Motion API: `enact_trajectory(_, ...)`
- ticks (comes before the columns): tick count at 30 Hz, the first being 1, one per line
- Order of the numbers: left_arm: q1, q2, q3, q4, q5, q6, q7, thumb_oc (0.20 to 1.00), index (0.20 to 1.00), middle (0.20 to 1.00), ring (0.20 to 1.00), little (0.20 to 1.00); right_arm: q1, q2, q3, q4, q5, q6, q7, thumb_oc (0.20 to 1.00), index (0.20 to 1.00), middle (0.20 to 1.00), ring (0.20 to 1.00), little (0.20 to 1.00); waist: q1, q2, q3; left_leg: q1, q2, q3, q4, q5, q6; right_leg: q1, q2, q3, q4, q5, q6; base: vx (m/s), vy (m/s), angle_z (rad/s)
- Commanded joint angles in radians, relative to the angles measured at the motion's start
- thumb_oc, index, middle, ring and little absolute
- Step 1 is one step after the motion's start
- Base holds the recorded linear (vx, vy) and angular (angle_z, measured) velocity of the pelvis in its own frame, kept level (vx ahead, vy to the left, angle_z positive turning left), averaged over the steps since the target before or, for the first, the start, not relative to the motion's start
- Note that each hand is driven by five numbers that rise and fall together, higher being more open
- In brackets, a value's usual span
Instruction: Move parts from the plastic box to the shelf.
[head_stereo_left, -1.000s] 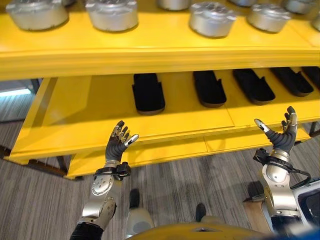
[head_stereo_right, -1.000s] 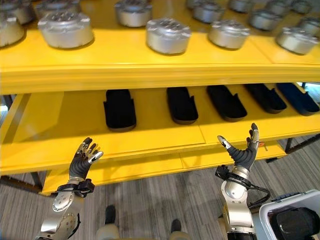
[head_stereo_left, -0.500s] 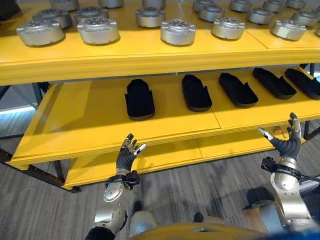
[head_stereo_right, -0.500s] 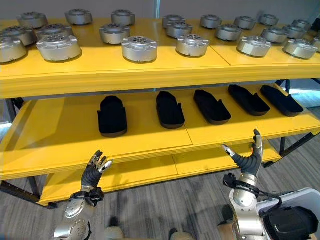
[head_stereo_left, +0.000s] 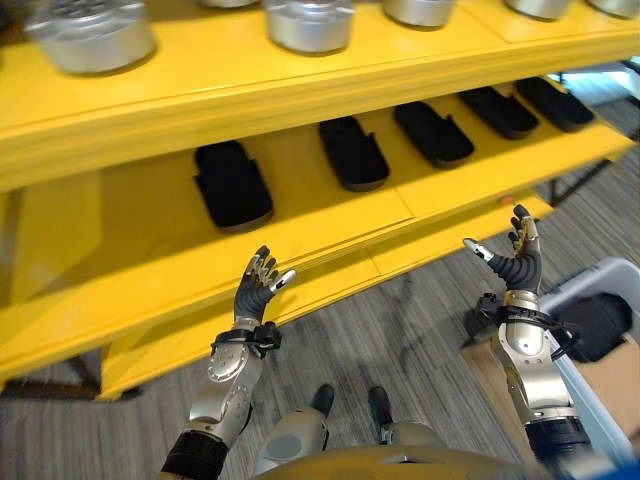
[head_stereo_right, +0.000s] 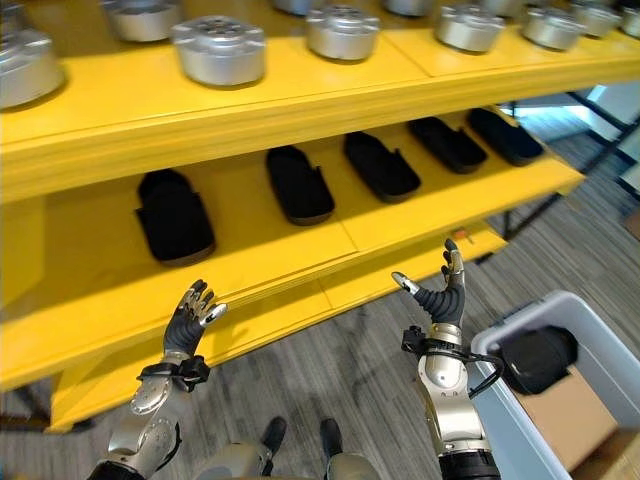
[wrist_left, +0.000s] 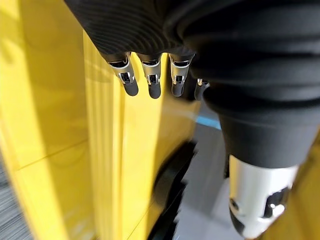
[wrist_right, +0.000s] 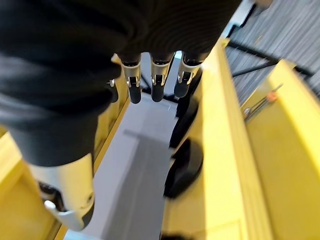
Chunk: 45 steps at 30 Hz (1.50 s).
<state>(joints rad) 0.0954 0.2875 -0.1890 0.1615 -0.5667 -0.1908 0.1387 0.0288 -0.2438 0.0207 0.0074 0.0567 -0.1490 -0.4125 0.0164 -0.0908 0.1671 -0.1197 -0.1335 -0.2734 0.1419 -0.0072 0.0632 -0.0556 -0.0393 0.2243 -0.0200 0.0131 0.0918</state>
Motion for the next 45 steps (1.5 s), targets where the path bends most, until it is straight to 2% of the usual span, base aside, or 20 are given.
enact_trajectory(1,-0.05,0.005,-0.017,-0.055,0.036,-0.057,0.016,1.0,1.0,1.0,1.0,1.0,-0.02,-0.041,-0.034,-0.054,0.023,-0.056,0.001,1.0,1.0,1.0,1.0,1.0,-0.027,0.043,-0.033,0.025,-0.001,0.07,-0.211,0.105,0.005,0.039,0.13,-0.03,0.051,-0.047,-0.045,0.04,0.106,-0.94)
enact_trajectory(4,-0.065,0.009,-0.024,-0.053,0.041,-0.06,0.025,1.0,1.0,1.0,1.0,1.0,-0.014,-0.033,-0.035,-0.061,0.025,-0.052,0.0,1.0,1.0,1.0,1.0,1.0,-0.039,0.044,-0.021,0.043,0.013,0.13,-0.215,0.087,0.015,0.002,0.133,-0.009,0.122,-0.062,-0.031,0.03,0.09,-0.99)
enact_trajectory(6,-0.065,0.011,-0.013,-0.062,0.046,-0.062,0.028,1.0,1.0,1.0,1.0,1.0,-0.015,-0.026,-0.038,-0.067,0.018,-0.046,0.002,1.0,1.0,1.0,1.0,1.0,-0.033,0.047,-0.008,0.055,0.028,0.185,-0.206,0.063,0.018,-0.034,0.112,-0.057,0.187,-0.076,-0.015,0.02,0.077,-1.16)
enact_trajectory(8,-0.055,0.013,0.004,-0.069,0.041,-0.063,0.037,1.0,1.0,1.0,1.0,1.0,-0.024,-0.015,-0.034,-0.063,0.004,-0.04,-0.007,1.0,1.0,1.0,1.0,1.0,-0.004,0.051,0.004,0.079,0.056,0.261,-0.196,0.017,0.012,-0.059,-0.002,-0.263,0.216,-0.082,0.018,0.06,0.011,-1.42)
enact_trajectory(9,-0.033,0.009,0.022,-0.071,0.034,-0.065,0.034,1.0,1.0,1.0,1.0,1.0,-0.03,-0.005,-0.027,-0.045,-0.003,-0.033,-0.009,1.0,1.0,1.0,1.0,1.0,0.007,0.055,0.005,0.1,0.084,0.325,-0.198,-0.005,0.002,-0.064,-0.092,-0.41,0.187,-0.036,0.024,0.05,-0.025,-1.67)
enact_trajectory(10,-0.033,0.009,0.023,-0.071,0.034,-0.065,0.033,1.0,1.0,1.0,1.0,1.0,-0.03,-0.005,-0.027,-0.045,-0.003,-0.033,-0.009,1.0,1.0,1.0,1.0,1.0,0.008,0.056,0.005,0.102,0.085,0.327,-0.198,-0.006,0.002,-0.061,-0.09,-0.409,0.184,-0.033,0.025,0.08,-0.052,-2.17)
enact_trajectory(12,-0.016,0.007,0.049,-0.064,0.028,-0.061,0.029,1.0,1.0,1.0,1.0,1.0,-0.043,-0.007,-0.038,-0.02,-0.012,-0.013,-0.01,1.0,1.0,1.0,1.0,1.0,-0.012,0.062,0.024,0.145,0.115,0.38,-0.202,-0.039,-0.015,-0.154,-0.158,-0.428,0.083,0.087,0.058,0.2,-0.125,-1.58)
enact_trajectory(16,-0.029,0.008,0.045,-0.049,0.058,-0.051,0.035,1.0,1.0,1.0,1.0,1.0,-0.014,0.004,-0.081,-0.028,-0.029,0.002,-0.032,1.0,1.0,1.0,1.0,1.0,-0.045,0.053,0.039,0.22,0.139,0.365,-0.21,-0.087,-0.053,-0.168,-0.243,-0.398,-0.02,0.212,0.116,0.27,-0.206,-0.3)
enact_trajectory(20,-0.044,-0.009,0.03,-0.023,0.072,-0.043,0.027,1.0,1.0,1.0,1.0,1.0,0.007,0.002,-0.107,-0.026,-0.03,0.0,-0.038,1.0,1.0,1.0,1.0,1.0,-0.049,0.029,0.007,0.249,0.154,0.358,-0.211,-0.113,-0.081,-0.117,-0.238,-0.446,-0.045,0.21,0.121,0.21,-0.204,0.67)
enact_trajectory(25,-0.086,-0.028,-0.006,-0.017,0.033,-0.048,0.029,1.0,1.0,1.0,1.0,1.0,0.025,-0.046,-0.141,-0.023,-0.02,-0.014,-0.055,1.0,1.0,1.0,1.0,1.0,-0.099,0.065,-0.009,0.249,0.29,0.302,-0.166,-0.103,-0.132,-0.128,-0.168,-0.472,0.131,0.059,0.058,0.2,-0.32,0.15)
enact_trajectory(28,-0.093,-0.035,-0.01,-0.016,0.024,-0.049,0.03,1.0,1.0,1.0,1.0,1.0,0.028,-0.061,-0.148,-0.024,-0.019,-0.017,-0.052,1.0,1.0,1.0,1.0,1.0,-0.111,0.075,-0.009,0.247,0.312,0.297,-0.151,-0.092,-0.138,-0.134,-0.149,-0.476,0.164,0.026,0.04,0.11,-0.24,0.36)
enact_trajectory(31,-0.092,-0.046,-0.01,-0.019,0.008,-0.053,0.031,1.0,1.0,1.0,1.0,1.0,0.022,-0.085,-0.138,-0.013,-0.02,-0.021,-0.043,1.0,1.0,1.0,1.0,1.0,-0.113,0.089,-0.011,0.226,0.348,0.296,-0.079,-0.009,-0.155,-0.129,-0.094,-0.459,0.158,-0.006,0.006,0.11,-0.305,0.05)
enact_trajectory(32,-0.089,-0.051,-0.01,-0.028,-0.005,-0.053,0.034,1.0,1.0,1.0,1.0,1.0,0.01,-0.093,-0.117,-0.006,-0.015,-0.025,-0.041,1.0,1.0,1.0,1.0,1.0,-0.099,0.088,-0.001,0.186,0.36,0.286,0.041,0.067,-0.153,-0.098,-0.049,-0.433,0.126,-0.018,-0.022,0.08,-0.357,-0.35)
enact_trajectory(34,-0.085,-0.048,-0.021,-0.041,-0.007,-0.037,0.021,1.0,1.0,1.0,1.0,1.0,0.008,-0.099,-0.095,-0.009,-0.002,-0.034,-0.034,1.0,1.0,1.0,1.0,1.0,-0.073,0.053,0.029,0.067,0.331,0.257,0.277,0.139,-0.122,-0.033,-0.018,-0.397,0.073,-0.025,-0.07,0.08,-0.405,-0.64)
enact_trajectory(35,-0.081,-0.046,-0.025,-0.045,-0.004,-0.033,0.021,1.0,1.0,1.0,1.0,1.0,0.01,-0.099,-0.089,-0.013,0.0,-0.035,-0.032,1.0,1.0,1.0,1.0,1.0,-0.066,0.048,0.039,0.041,0.311,0.24,0.313,0.126,-0.114,-0.019,-0.014,-0.388,0.065,-0.031,-0.076,0.1,-0.281,-0.82)
enact_trajectory(36,-0.078,-0.047,-0.03,-0.043,0.001,-0.025,0.023,1.0,1.0,1.0,1.0,1.0,0.013,-0.096,-0.084,-0.018,0.01,-0.033,-0.03,1.0,1.0,1.0,1.0,1.0,-0.052,0.043,0.056,-0.033,0.279,0.248,0.295,0.072,-0.103,0.015,-0.023,-0.37,0.041,-0.034,-0.067,0.08,-0.058,-0.77)
enact_trajectory(39,-0.07,-0.046,-0.025,-0.038,0.001,-0.027,0.024,1.0,1.0,1.0,1.0,1.0,0.016,-0.088,-0.074,-0.02,0.018,-0.038,-0.021,1.0,1.0,1.0,1.0,1.0,-0.043,0.042,0.056,-0.061,0.258,0.233,0.214,0.052,-0.102,0.03,-0.022,-0.345,0.03,-0.033,-0.057,0.1,0.035,-0.53)
enact_trajectory(40,-0.067,-0.046,-0.024,-0.037,0.004,-0.03,0.024,1.0,1.0,1.0,1.0,1.0,0.021,-0.085,-0.07,-0.019,0.017,-0.039,-0.019,1.0,1.0,1.0,1.0,1.0,-0.036,0.043,0.054,-0.069,0.26,0.218,0.111,0.055,-0.108,0.04,-0.019,-0.328,0.021,-0.038,-0.049,0.2,0.121,-0.83)
enact_trajectory(42,-0.062,-0.047,-0.024,-0.03,0.013,-0.039,0.03,1.0,1.0,1.0,1.0,1.0,0.029,-0.08,-0.051,-0.007,0.019,-0.041,-0.009,1.0,1.0,1.0,1.0,1.0,-0.013,0.064,0.05,-0.102,0.275,0.114,-0.104,0.167,-0.142,0.072,-0.003,-0.277,0.021,-0.059,-0.039,0.29,0.195,-0.69)
enact_trajectory(45,-0.063,-0.047,-0.02,-0.027,0.022,-0.044,0.027,1.0,1.0,1.0,1.0,1.0,0.025,-0.081,-0.043,-0.003,0.02,-0.038,-0.003,1.0,1.0,1.0,1.0,1.0,-0.005,0.081,0.048,-0.097,0.288,0.074,-0.192,0.211,-0.172,0.1,0.003,-0.23,0.033,-0.085,-0.038,0.22,0.158,-0.61)
